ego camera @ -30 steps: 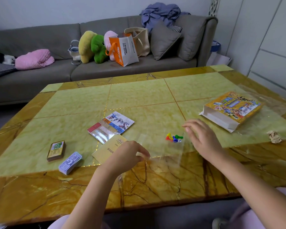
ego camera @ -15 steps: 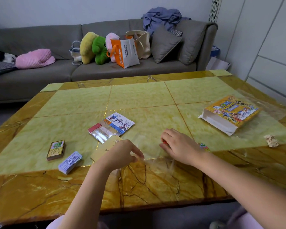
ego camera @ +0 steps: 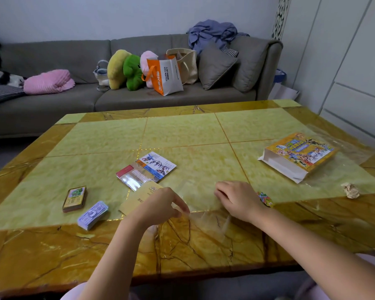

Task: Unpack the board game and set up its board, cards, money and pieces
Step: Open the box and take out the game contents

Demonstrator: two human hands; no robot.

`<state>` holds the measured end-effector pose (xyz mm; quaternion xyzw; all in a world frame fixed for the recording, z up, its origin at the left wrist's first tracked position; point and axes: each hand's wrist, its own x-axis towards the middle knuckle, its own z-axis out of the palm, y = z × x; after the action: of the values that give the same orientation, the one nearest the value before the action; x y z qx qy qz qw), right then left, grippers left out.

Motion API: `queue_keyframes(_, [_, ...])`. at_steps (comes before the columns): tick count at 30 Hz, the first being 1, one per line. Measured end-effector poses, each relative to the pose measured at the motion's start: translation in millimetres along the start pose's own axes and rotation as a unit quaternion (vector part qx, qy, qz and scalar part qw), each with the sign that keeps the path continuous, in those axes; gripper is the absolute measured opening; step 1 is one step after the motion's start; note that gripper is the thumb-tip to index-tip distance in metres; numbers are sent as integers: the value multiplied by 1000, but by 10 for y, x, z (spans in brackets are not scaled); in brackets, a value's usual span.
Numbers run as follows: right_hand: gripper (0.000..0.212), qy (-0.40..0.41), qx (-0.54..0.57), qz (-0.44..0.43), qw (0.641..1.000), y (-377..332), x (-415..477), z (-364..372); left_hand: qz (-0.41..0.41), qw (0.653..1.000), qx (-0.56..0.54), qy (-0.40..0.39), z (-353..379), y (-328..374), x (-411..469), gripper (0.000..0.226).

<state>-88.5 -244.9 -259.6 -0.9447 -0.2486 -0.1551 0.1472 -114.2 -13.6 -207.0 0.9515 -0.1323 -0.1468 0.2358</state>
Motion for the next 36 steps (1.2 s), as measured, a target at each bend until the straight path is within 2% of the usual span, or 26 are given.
queue_keyframes(3, [32, -45, -41, -3, 998, -12, 75, -20, -4, 1000, -2, 2, -8, -13, -2, 25])
queue_keyframes(5, [35, -46, -43, 10, 998, -8, 87, -14, 3, 1000, -4, 5, 4, -26, 2, 25])
queue_keyframes(12, [43, 85, 5, 75, 994, -99, 100, 67, 8, 1000, 7, 6, -2, -8, 25, 27])
queue_keyframes(15, [49, 135, 91, 125, 979, -138, 152, 99, 16, 1000, -2, 26, -11, -33, 41, 28])
queue_keyframes(17, [50, 166, 202, 199, 944, -119, 233, 63, 24, 999, -13, 38, -17, -56, 46, 27])
queue_keyframes(19, [50, 226, 304, 281, 882, -65, 302, -66, 30, 998, -32, 55, -28, -74, 53, 26])
queue_keyframes(21, [50, 279, 341, 316, 840, 29, 317, -204, 37, 993, -73, 80, -53, -79, 53, 27])
queue_keyframes(22, [50, 290, 334, 319, 838, 72, 304, -240, 41, 990, -96, 99, -79, -78, 52, 29])
queue_keyframes(23, [50, 284, 319, 313, 848, 98, 284, -257, 45, 985, -119, 120, -110, -74, 48, 30])
queue_keyframes(25, [49, 232, 253, 291, 893, 116, 229, -209, 53, 970, -175, 163, -161, -70, 49, 35])
queue_keyframes(27, [45, 142, 179, 262, 938, 79, 154, -80, 56, 956, -209, 200, -191, -63, 45, 37])
queue_keyframes(29, [39, 43, 101, 228, 967, 5, 69, 65, 55, 948, -219, 224, -201, -45, 34, 34])
queue_keyframes(32, [30, -21, 23, 166, 986, -72, -4, 189, 54, 939, -233, 249, -198, -31, 24, 29])
queue_keyframes(36, [23, -24, 11, 137, 990, -96, -49, 181, 58, 939, -221, 257, -174, -24, 5, 29])
